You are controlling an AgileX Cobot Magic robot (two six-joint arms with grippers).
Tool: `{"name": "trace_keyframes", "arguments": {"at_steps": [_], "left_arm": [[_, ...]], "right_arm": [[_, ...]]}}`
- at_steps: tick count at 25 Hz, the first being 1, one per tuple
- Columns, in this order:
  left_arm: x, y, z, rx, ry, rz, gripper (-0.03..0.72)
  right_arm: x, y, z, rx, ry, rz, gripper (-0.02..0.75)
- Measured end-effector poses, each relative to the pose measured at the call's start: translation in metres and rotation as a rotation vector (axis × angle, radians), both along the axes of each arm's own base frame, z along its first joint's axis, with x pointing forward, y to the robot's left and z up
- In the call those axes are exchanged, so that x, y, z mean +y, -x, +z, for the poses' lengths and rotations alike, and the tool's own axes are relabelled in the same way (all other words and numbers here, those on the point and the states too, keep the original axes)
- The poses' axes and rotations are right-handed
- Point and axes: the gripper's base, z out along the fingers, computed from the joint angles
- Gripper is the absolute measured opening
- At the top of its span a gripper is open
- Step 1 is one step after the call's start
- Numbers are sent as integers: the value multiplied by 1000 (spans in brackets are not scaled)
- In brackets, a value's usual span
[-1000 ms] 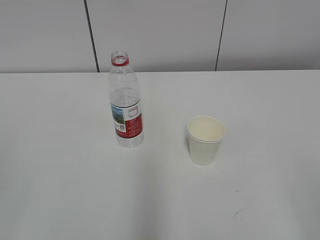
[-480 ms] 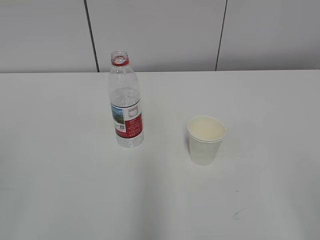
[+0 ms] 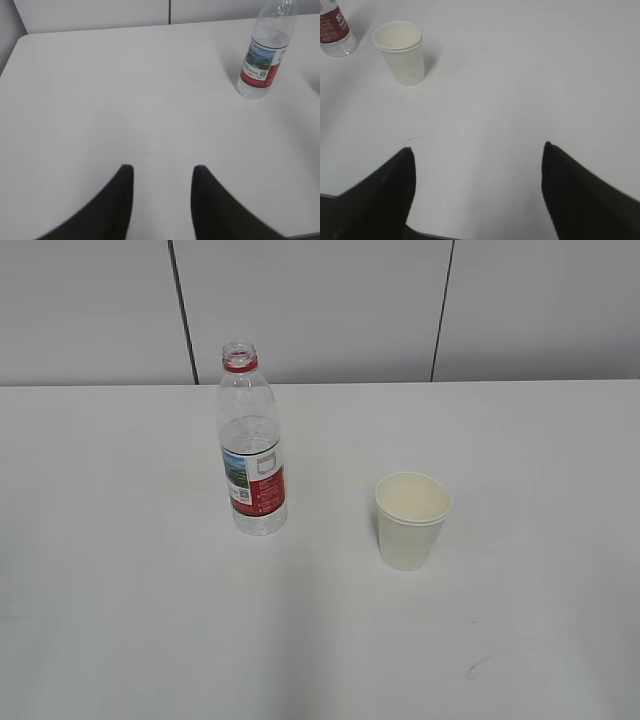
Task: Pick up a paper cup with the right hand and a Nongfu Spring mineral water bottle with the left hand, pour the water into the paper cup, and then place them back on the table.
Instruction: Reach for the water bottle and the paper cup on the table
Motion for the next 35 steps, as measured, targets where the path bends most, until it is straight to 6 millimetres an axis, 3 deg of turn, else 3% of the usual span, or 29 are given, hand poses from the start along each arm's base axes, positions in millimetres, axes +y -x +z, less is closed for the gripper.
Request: {"name": "trace_keyframes", "arguments": {"at_steps": [9,15,19,26,35], "left_arm": [[0,0,0,0,-3,3,251],[0,0,0,0,-4,3,386],[0,0,0,-1,-5,4,436],[1,0,3,-25,-14,11,443],[3,-13,34,-446,-20,31,443]], "right_arm": [[-1,0,0,0,9,-6,582],[-1,-1,2,-20,12,-10,582],[-2,-4,14,-146,9,-23,581],[-6,-11,33,-380,30,-60,582],[-10,-27,31,-515,57,-89,581]]}}
